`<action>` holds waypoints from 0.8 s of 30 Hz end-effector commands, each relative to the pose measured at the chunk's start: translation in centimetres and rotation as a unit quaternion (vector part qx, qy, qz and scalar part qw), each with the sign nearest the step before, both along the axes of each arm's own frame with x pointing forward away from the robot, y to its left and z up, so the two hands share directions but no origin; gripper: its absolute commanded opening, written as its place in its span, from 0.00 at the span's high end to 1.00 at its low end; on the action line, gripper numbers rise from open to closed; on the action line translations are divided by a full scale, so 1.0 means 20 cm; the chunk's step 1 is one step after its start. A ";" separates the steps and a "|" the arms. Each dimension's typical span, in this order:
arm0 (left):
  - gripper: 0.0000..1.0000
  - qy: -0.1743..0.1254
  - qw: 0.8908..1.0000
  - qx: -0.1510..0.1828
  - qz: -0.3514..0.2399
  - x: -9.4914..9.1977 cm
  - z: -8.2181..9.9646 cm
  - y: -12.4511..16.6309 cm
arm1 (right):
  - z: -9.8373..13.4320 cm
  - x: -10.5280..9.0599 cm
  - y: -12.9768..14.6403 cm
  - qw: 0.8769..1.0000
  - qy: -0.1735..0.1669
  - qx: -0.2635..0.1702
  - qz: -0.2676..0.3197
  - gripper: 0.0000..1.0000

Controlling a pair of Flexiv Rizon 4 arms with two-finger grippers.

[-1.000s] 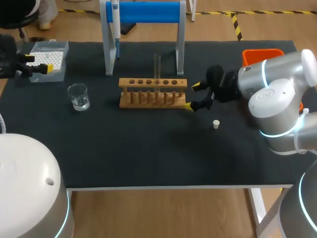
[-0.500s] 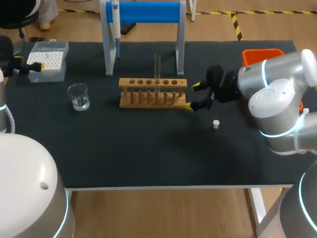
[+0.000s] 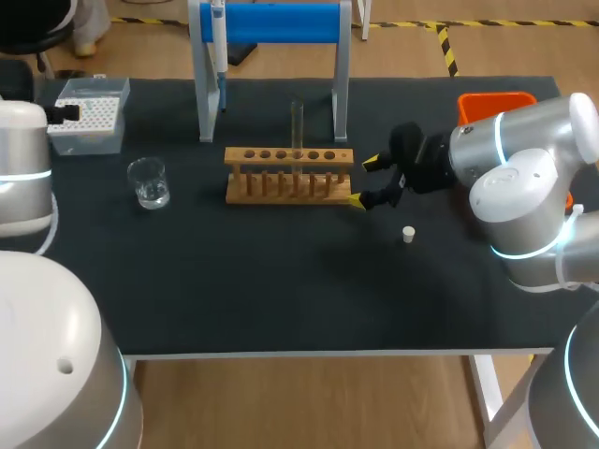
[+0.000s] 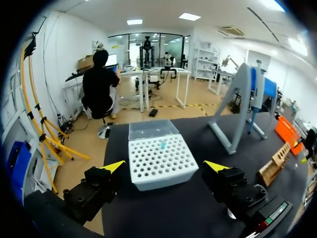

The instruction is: Invert the test tube, pick up the pipette, mount the tip to pipette, aspirate from beaker and dispense into the tube, eject the tip, return the pipette, and cap with the stopper.

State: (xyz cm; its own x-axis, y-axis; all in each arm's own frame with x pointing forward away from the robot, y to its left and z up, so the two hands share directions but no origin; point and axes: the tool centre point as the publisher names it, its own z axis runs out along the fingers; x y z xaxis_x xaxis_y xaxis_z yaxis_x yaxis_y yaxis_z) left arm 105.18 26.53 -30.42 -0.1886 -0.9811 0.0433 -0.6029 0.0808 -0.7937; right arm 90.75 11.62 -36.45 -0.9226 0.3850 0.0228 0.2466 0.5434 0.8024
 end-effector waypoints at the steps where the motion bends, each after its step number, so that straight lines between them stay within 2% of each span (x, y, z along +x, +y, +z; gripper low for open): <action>1: 0.00 -0.001 1.000 0.017 0.020 0.15 -0.09 -0.05 | 0.00 0.00 0.00 1.000 0.000 0.000 0.001 0.00; 10: 0.00 0.019 0.998 0.056 0.036 0.18 -0.12 -0.06 | 0.00 0.00 0.00 1.000 0.000 0.000 0.001 0.00; 16: 0.00 0.021 0.996 0.054 0.061 0.17 -0.13 -0.06 | 0.00 0.00 0.00 1.000 0.000 0.000 0.001 0.00; 24: 0.00 0.026 0.996 0.048 0.064 0.19 -0.15 -0.09 | 0.00 0.00 0.00 1.000 0.000 0.000 0.001 0.00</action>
